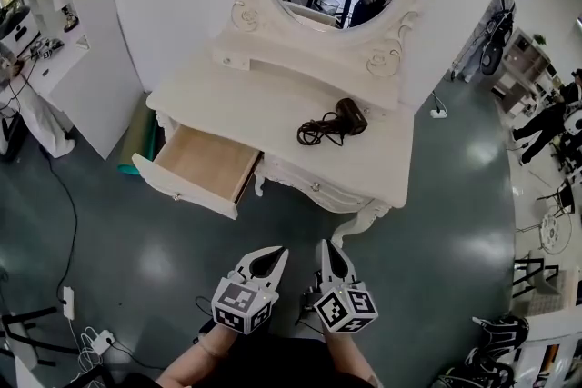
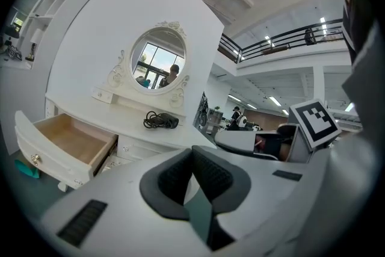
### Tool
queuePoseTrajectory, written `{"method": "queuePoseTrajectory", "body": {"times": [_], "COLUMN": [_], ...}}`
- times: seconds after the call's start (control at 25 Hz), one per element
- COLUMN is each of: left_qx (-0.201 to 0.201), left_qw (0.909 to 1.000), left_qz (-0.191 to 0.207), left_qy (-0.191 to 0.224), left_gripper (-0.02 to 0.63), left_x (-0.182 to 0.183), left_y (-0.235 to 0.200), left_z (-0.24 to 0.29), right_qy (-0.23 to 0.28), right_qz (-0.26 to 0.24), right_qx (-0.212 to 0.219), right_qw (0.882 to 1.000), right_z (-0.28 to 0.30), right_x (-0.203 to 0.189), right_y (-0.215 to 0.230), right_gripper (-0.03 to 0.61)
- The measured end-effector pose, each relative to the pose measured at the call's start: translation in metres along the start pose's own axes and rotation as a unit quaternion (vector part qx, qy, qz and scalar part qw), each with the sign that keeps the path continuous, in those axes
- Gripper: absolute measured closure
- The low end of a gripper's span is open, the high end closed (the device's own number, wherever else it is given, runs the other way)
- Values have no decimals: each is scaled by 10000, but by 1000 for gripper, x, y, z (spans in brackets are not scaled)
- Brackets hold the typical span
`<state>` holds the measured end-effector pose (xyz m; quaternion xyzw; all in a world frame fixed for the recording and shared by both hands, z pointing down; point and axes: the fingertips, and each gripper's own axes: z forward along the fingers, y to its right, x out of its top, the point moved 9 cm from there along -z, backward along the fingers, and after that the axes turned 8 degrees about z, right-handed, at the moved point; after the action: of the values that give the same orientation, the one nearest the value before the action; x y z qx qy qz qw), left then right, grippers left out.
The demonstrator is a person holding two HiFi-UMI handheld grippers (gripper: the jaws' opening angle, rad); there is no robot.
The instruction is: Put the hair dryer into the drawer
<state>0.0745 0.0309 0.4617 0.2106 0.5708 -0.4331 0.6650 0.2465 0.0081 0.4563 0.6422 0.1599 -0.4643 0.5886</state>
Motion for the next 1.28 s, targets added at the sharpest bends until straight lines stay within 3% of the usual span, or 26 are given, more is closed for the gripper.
{"method": "queuePoseTrajectory", "body": {"times": [0.36, 0.8, 1.08, 1.28], "left_qx": [-182, -218, -40, 189], "left_qw": [9998, 9997, 9998, 9994], "left_qz": [91, -91, -198, -287], "left_qy": [-39, 41, 62, 87], "left_gripper": [600, 600, 600, 600], "left_x": [35, 47, 47, 47], "left_y": [-58, -112, -126, -132], "left_z": [49, 77, 75, 76], "right_qy": [185, 204, -300, -770], "right_qz": [-32, -318, -306, -537], "right_qx": [-168, -57, 171, 586], "right_qw": [9997, 9993, 9989, 9939], "right_z": [80, 161, 186, 205], "right_x": [32, 59, 62, 78], "right_y": [10, 18, 24, 30], "right_gripper": [552, 552, 552, 551]}}
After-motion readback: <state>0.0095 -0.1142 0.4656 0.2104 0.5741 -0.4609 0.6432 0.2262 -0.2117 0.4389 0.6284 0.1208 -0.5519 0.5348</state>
